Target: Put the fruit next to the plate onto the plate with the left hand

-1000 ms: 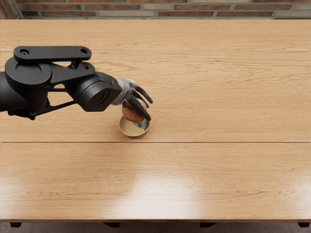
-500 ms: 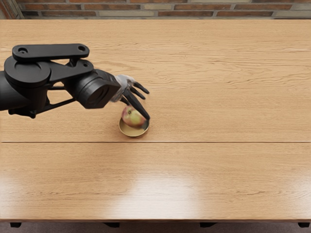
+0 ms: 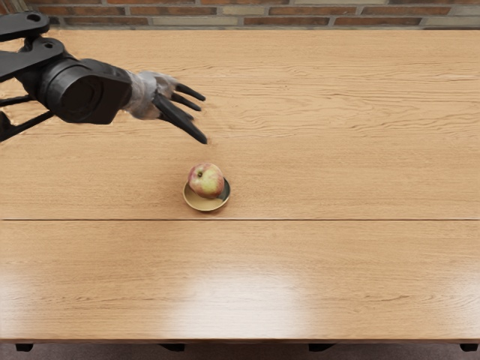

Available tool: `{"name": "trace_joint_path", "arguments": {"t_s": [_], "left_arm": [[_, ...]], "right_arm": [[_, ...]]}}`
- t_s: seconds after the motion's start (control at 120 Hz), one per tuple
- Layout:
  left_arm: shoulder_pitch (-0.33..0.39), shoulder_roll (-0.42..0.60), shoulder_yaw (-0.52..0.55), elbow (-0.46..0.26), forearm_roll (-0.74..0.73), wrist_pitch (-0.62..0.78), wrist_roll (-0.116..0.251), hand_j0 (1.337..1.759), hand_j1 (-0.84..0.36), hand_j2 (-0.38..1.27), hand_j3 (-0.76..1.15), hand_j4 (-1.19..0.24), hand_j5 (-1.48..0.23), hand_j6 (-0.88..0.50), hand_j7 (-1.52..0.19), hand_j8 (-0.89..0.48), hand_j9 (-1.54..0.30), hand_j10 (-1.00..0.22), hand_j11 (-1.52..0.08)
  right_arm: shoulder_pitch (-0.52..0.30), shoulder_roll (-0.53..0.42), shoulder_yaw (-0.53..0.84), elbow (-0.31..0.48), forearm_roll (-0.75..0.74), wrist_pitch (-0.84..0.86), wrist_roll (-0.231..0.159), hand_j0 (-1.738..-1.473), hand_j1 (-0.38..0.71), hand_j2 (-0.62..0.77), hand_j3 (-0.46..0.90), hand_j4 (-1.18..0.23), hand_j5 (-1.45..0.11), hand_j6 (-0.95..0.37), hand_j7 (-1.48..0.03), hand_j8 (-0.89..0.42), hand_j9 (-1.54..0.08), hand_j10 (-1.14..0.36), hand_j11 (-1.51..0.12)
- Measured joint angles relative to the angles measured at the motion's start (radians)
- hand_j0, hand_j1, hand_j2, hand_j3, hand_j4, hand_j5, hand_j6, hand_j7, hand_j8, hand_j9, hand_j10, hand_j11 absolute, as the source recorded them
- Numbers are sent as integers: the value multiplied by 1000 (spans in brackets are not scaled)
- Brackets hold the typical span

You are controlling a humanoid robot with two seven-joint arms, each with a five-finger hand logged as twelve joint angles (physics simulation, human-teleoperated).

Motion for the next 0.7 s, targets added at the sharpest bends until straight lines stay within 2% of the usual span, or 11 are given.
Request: {"name": "trace_joint_path", "arguments": {"t_s": [0.217,0.308,0.408,0.575,0.7], "left_arm": [[153,215,-180,-1,-1,-375,0,1658,45,51,0,-254,-331,-254,-331,-254,-331,-252,-331],[284,265,-295,-1,-1,-517,0,1658,46,51,0,-254,-330,-253,-330,-253,-330,-252,-330],[362,306,-410,1,0,-642,0,1658,46,51,0,-253,-329,-253,-329,-253,-329,-252,-329],[422,336,-533,27,-9,-736,0,1658,47,51,0,-252,-328,-252,-328,-252,-328,-252,-328],[433,326,-578,125,-34,-753,0,1658,49,50,0,-251,-326,-250,-326,-250,-326,-250,-326]], "right_arm": [[1,0,0,0,0,0,0,-1658,-308,-7,0,-35,-45,-35,-45,-35,-45,-35,-45],[1,0,0,0,0,0,0,-1658,-308,-7,0,-35,-45,-35,-45,-35,-45,-35,-45],[2,0,1,1,0,0,0,-1658,-308,-7,0,-35,-45,-35,-45,-35,-45,-35,-45],[2,0,1,2,0,0,0,-1658,-308,-7,0,-35,-45,-35,-45,-35,-45,-35,-45],[3,0,1,1,0,0,0,-1658,-308,-7,0,-35,-45,-35,-45,-35,-45,-35,-45]]}}
